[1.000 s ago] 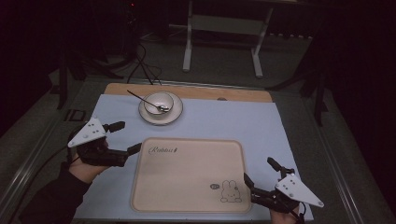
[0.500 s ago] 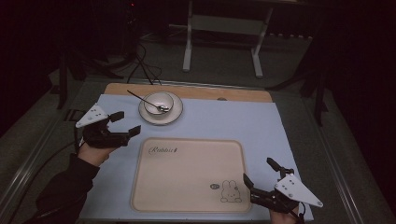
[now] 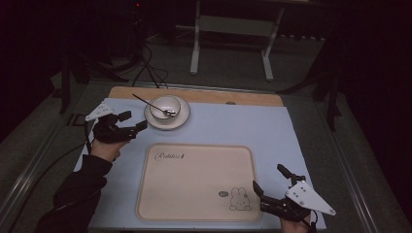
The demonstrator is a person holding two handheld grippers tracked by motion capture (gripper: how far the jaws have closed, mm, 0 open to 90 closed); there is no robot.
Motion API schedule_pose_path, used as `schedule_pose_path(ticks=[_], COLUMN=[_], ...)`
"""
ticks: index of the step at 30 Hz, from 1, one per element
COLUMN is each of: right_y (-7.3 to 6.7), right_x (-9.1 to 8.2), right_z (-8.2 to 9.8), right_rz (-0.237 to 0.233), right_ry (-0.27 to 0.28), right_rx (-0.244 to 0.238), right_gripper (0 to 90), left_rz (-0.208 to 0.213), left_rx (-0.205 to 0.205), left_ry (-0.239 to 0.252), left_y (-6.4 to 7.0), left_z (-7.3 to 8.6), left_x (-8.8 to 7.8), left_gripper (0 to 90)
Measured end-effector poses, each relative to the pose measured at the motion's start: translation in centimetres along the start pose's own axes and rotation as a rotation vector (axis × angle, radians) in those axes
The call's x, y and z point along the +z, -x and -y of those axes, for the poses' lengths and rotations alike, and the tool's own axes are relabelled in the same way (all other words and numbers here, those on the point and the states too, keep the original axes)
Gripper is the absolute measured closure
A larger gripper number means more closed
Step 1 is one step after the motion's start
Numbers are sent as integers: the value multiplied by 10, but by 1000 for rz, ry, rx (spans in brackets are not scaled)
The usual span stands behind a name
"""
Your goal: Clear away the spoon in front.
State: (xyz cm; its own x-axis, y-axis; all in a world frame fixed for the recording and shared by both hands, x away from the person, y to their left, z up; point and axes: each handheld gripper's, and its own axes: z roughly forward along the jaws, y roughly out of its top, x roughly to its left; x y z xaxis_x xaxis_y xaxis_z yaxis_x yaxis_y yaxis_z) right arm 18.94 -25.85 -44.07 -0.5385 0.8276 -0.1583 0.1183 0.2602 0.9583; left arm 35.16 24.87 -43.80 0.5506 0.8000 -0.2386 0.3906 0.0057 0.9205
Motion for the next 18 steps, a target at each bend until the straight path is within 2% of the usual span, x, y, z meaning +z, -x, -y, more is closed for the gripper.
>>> schedule_pose_path(ticks=[2, 4, 5, 6, 10, 15, 18], right_y=[0, 0, 0, 0, 0, 0, 0], right_x=[0, 0, 0, 0, 0, 0, 1], right_z=[0, 0, 0, 0, 0, 1, 1], right_rz=[-2, -2, -2, -2, -2, -4, -4], right_ry=[-1, -1, -2, -2, -2, -5, -7], right_rx=[0, -1, -1, -1, 0, 4, 2], right_gripper=[115, 115, 115, 115, 115, 115, 115], left_rz=[-1, -1, -10, -21, -62, -81, -101], left_rx=[-21, -21, -44, -49, -40, -84, -80], left_ry=[5, 5, 17, 27, 53, 81, 83], left_y=[-4, -4, -11, -13, -20, -31, -36], left_z=[1, 1, 3, 4, 8, 9, 8], left_x=[4, 4, 10, 12, 18, 25, 31], left_gripper=[166, 166, 167, 175, 185, 203, 205])
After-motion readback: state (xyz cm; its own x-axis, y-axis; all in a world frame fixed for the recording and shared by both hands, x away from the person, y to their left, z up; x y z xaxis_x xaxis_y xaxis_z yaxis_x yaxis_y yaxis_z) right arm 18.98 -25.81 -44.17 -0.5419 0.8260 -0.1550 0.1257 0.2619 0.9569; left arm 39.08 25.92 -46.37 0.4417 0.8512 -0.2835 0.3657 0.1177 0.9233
